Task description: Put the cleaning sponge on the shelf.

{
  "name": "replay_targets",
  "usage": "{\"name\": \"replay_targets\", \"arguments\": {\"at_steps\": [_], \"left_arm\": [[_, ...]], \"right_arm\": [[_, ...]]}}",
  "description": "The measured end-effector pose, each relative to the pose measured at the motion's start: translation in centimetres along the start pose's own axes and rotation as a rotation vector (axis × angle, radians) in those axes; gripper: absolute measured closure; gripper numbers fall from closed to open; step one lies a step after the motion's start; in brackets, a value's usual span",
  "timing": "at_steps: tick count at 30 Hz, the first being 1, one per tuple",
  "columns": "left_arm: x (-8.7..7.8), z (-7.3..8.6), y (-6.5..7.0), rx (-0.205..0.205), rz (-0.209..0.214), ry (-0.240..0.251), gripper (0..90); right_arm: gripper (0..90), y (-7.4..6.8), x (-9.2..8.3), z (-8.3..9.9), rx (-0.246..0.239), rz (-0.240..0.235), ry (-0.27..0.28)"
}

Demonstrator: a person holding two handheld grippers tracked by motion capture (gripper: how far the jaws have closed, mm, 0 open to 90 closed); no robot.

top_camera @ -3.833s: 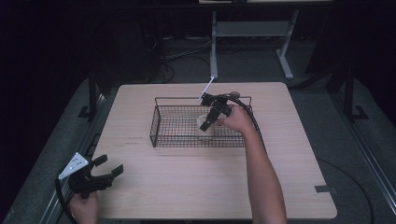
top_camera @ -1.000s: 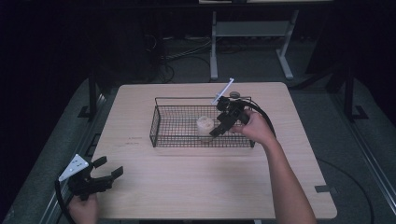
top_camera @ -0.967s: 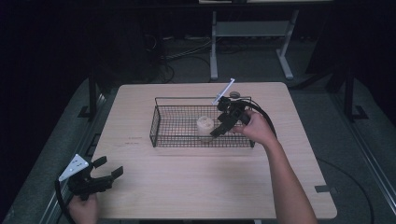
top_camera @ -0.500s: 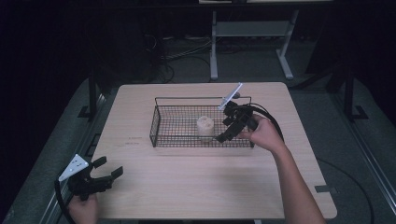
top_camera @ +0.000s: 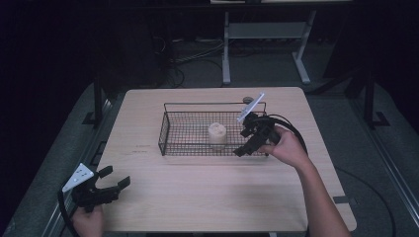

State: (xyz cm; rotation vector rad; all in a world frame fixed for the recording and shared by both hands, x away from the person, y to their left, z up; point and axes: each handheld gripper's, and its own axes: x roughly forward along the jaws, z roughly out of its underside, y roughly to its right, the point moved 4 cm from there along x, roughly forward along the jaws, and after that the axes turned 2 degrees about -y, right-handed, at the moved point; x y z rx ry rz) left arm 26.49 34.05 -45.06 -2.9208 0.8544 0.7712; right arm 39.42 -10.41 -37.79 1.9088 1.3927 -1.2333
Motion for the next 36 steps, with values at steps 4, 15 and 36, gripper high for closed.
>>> {"name": "replay_targets", "arguments": {"at_steps": [4, 15, 36], "left_arm": [[0.0, 0.0, 0.0, -0.001, 0.000, -0.001, 13.8], [0.1, 0.0, 0.2, 0.007, -0.001, -0.007, 13.8], [0.0, 0.0, 0.2, 0.010, -0.006, -0.011, 13.8]], "right_arm": [[16.9, -0.2, -0.1, 0.8, 0.001, 0.004, 0.008], [16.9, -1.3, -0.1, 2.4, -0.002, 0.006, 0.016], [16.9, -2.2, 0.0, 5.7, 0.018, -0.001, 0.012]]}}
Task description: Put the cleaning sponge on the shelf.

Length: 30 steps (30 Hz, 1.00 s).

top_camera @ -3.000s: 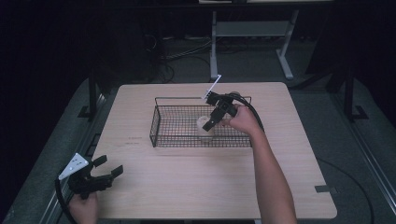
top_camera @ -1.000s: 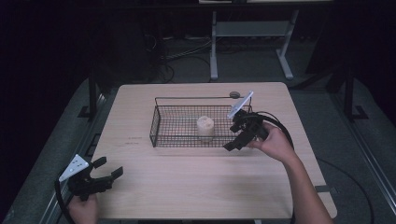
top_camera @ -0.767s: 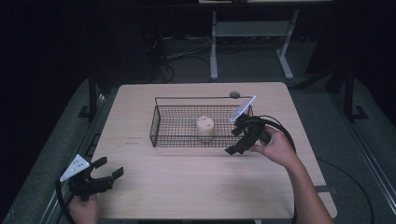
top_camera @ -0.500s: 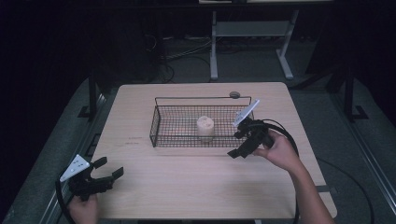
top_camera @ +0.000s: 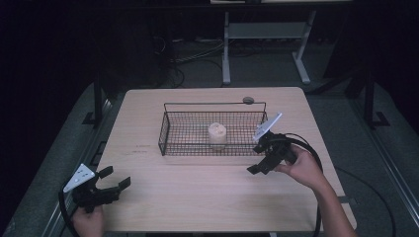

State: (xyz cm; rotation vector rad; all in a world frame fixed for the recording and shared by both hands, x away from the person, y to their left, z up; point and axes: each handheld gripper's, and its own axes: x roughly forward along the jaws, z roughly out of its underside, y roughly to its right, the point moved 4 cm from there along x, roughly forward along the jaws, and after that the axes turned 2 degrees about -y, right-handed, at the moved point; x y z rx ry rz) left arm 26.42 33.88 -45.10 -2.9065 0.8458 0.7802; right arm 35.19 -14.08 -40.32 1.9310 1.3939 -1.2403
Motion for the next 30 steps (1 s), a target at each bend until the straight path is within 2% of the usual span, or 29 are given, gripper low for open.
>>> {"name": "replay_targets", "arguments": {"at_steps": [10, 30], "left_arm": [[0.0, 0.0, 0.0, -0.001, -0.001, -0.001, 13.8], [0.1, 0.0, 0.1, 0.001, 0.001, -0.005, 13.8]], "right_arm": [[16.8, -0.2, 0.8, 1.8, 0.017, -0.005, 0.003], [16.7, -0.9, 0.7, 4.4, 0.029, 0.017, 0.018]]}}
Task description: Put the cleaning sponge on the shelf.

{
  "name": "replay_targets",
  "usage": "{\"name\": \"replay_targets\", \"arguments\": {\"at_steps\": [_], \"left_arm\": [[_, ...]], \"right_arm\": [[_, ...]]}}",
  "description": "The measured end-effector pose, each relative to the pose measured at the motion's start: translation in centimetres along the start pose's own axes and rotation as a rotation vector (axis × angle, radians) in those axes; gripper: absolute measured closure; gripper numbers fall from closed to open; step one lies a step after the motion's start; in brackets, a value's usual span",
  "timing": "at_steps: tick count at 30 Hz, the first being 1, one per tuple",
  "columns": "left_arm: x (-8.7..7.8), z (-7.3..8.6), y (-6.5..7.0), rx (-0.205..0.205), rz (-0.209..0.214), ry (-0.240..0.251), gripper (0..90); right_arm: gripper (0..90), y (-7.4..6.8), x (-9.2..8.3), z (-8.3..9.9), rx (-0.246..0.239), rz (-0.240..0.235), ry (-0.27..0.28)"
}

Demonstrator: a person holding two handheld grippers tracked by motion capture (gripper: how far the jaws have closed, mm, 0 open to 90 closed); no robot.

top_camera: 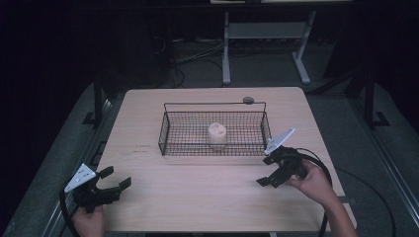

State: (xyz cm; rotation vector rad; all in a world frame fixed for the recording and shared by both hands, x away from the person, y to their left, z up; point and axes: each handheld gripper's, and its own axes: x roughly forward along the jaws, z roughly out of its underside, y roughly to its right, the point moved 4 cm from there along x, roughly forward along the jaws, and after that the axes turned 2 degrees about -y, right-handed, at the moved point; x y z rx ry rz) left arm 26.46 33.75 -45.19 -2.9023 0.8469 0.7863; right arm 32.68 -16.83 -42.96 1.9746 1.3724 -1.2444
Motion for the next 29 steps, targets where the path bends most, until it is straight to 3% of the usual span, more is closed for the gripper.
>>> {"name": "replay_targets", "arguments": {"at_steps": [12, 29], "left_arm": [[0.0, 0.0, 0.0, 0.003, -0.003, -0.005, 13.8], [0.0, 0.0, 0.0, 0.007, -0.005, -0.004, 13.8]], "right_arm": [[16.8, -0.6, 0.4, 1.8, 0.002, 0.004, -0.001], [16.8, -2.1, 1.0, 1.9, -0.021, -0.007, 0.005]]}}
